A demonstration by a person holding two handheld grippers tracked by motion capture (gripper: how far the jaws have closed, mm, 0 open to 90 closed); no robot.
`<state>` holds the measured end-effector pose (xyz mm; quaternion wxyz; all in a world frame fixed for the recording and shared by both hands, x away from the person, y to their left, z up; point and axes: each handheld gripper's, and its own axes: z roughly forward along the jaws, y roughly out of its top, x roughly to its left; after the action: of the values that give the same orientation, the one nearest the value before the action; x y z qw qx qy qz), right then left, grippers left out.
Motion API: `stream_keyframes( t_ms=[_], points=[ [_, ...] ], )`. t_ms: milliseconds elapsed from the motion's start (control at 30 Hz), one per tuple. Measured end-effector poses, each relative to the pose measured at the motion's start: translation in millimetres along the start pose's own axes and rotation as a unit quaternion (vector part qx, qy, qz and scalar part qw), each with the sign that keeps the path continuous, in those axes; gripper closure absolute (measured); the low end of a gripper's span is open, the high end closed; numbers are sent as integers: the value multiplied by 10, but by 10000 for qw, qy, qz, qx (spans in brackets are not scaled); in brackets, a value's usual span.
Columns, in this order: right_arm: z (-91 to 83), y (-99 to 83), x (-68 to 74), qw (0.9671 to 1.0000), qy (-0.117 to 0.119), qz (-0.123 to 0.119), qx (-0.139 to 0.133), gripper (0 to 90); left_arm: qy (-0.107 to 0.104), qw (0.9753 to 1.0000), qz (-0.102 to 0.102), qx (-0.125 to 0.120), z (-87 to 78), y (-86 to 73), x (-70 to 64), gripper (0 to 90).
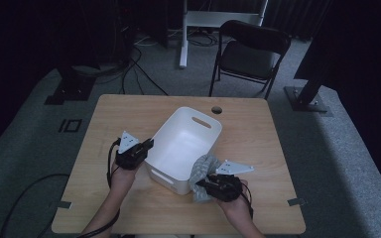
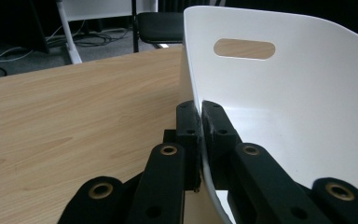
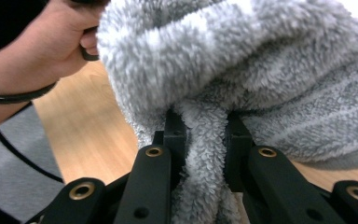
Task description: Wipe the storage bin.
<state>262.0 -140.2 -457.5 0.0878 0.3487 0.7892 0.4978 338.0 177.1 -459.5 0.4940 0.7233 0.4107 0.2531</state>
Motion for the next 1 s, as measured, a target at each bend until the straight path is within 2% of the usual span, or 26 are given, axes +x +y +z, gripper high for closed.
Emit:
stream_keyframes(
  t_ms=[167,267,467,800,1000],
  points=[
    [110,-70,-21,9997,-125,-24,211,769,-27,10000,28,-5,0,-1,-2,866],
    [159,-110,-64,9995,-78,102,296,769,-48,10000,31,-7,-1,-2,2,865],
    [202,-126,-97,9991,-107,114,397,768,-77,10000,40,-4,-2,-2,3,864],
    [323,-218,-194,9972,-165,211,692,767,-25,10000,42,14,-3,0,-10,864],
    [374,-261,-228,9964,-217,261,771,767,-2,10000,64,21,-4,1,-15,864]
  ],
)
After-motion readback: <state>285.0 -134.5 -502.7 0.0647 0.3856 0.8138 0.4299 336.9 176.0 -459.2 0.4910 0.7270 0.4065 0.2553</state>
